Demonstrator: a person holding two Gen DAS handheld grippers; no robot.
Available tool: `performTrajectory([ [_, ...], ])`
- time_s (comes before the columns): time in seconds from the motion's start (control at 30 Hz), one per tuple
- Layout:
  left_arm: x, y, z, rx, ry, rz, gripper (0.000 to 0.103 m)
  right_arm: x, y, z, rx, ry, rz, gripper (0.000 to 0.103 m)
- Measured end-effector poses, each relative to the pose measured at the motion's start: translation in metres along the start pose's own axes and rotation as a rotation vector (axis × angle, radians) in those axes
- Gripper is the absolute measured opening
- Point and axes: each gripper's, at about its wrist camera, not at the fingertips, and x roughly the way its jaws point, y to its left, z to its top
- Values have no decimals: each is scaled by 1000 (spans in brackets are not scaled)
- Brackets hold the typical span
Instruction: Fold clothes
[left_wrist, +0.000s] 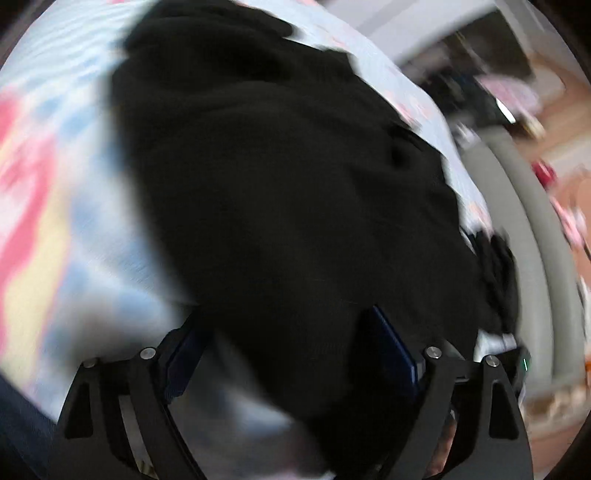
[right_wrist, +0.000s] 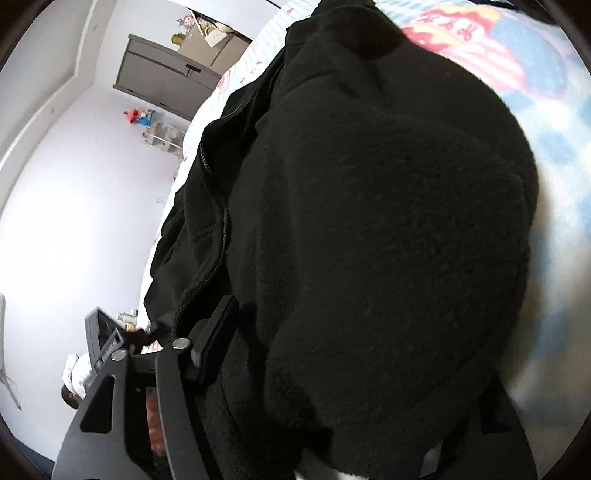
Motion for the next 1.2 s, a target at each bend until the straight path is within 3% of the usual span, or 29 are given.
performTrajectory([
  [0.03,-9,-6,1,44,-10,-42,66,-7,5,4,5,8,15,30],
  [0.1,-26,-8,-2,93,-56,-91,64,-33,17,11,-45,-50,98,31],
  [0.13,-25,-2,-2,82,-55,-83,64,-41,24,15,-76,-66,90,31],
  [0.2,-16,18,-2,-8,-35,-123,64,-41,25,20,-86,-65,52,34],
  [0.27,-5,41,-1,-124,-9,-185,65,-20,4,19,-4,-29,35,45],
  [0.3,1,52,-1,-181,4,-216,68,-12,-8,14,31,-27,38,52],
  [0.33,5,60,-2,-220,8,-243,75,-4,-20,9,65,-26,42,43],
  [0.4,10,63,-6,-237,9,-270,79,4,-32,4,91,-22,48,35],
  [0.47,17,53,-9,-164,48,-215,80,2,-31,7,90,-10,57,39],
  [0.5,19,47,-10,-127,61,-198,85,2,-33,8,106,-7,71,42],
  [0.53,19,41,-11,-104,69,-203,93,2,-35,9,123,-5,86,42],
  [0.6,14,35,-11,-77,67,-233,95,3,-37,8,113,-3,90,38],
  [0.67,0,33,-10,-63,7,-226,79,-5,-25,11,83,-14,104,29],
  [0.7,-6,32,-10,-56,-23,-222,59,-9,-19,13,67,-20,112,29],
  [0.73,-14,33,-11,-43,-60,-208,51,-13,-13,15,52,-25,119,28],
  [0.8,-20,39,-8,-54,-98,-184,45,-21,-1,18,21,-37,134,27],
  [0.87,-4,51,-4,-122,-49,-185,45,-26,7,21,6,-56,148,28],
  [0.93,15,61,1,-184,6,-179,39,-12,-2,20,38,-47,65,41],
  [0.97,14,57,5,-163,-5,-159,31,-7,-6,18,38,-38,30,34],
  [1.0,8,48,6,-117,-26,-137,14,-2,-9,16,36,-29,-3,19],
  [1.03,2,40,7,-70,-47,-115,7,3,-13,14,35,-20,-37,15],
  [1.1,-16,25,7,-15,-89,-74,6,-16,2,14,-2,-51,-45,6],
  [1.2,-48,9,3,10,-149,-47,5,-48,35,17,-52,-118,-32,4],
])
